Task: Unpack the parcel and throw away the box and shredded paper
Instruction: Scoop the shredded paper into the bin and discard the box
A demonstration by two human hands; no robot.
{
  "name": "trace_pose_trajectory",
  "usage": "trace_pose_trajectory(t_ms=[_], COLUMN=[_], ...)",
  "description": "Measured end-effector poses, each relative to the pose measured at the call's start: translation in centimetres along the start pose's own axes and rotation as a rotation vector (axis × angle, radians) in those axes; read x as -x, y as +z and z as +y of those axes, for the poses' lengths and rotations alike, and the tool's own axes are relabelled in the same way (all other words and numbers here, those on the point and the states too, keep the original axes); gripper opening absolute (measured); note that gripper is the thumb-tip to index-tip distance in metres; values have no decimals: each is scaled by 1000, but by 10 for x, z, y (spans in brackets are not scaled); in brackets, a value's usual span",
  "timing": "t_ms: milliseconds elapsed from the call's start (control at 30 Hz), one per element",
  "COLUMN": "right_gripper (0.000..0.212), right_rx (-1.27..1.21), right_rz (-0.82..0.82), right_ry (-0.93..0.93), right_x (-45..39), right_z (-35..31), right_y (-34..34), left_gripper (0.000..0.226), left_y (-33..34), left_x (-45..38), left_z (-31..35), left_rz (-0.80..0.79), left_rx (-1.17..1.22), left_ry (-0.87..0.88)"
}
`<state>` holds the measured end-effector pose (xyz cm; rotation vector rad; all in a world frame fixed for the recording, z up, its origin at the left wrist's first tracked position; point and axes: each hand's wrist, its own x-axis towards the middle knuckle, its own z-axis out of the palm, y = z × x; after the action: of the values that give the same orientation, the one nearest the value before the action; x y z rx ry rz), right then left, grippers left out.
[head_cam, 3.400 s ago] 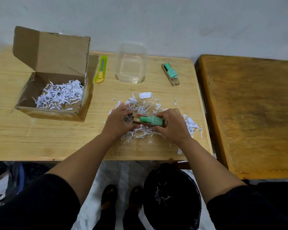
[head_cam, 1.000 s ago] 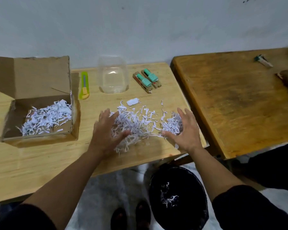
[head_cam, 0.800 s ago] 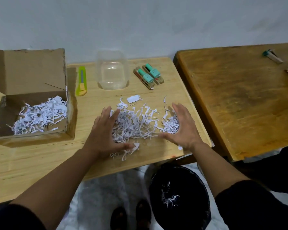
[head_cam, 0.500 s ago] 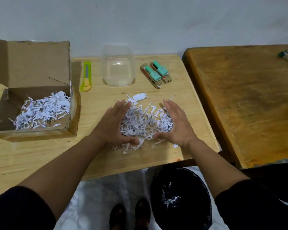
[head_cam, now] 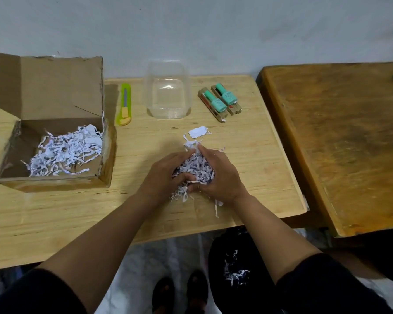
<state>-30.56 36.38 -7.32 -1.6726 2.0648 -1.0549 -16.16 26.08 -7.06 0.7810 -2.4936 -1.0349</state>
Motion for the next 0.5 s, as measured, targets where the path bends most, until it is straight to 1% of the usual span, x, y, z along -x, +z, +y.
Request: trace_pose_trajectory(t_ms=[133,233,367,500], right_gripper=[81,68,67,61], right_rx=[-16,-40,-34,-52], right_rz=[66,59,69,100], right_ry=[83,153,176,293], right_x=[3,3,7,10], right_z=[0,-4,-16,-33], right_y=[6,1,-16,-44], left_gripper=[57,52,49,48], left_y=[-4,-4,-5,-10], left_x=[0,0,-2,-8], left_z=[9,15,28,54], left_rz=[51,60,45,41], left_rx=[65,94,102,151], left_ry=[-59,-104,-107,-67])
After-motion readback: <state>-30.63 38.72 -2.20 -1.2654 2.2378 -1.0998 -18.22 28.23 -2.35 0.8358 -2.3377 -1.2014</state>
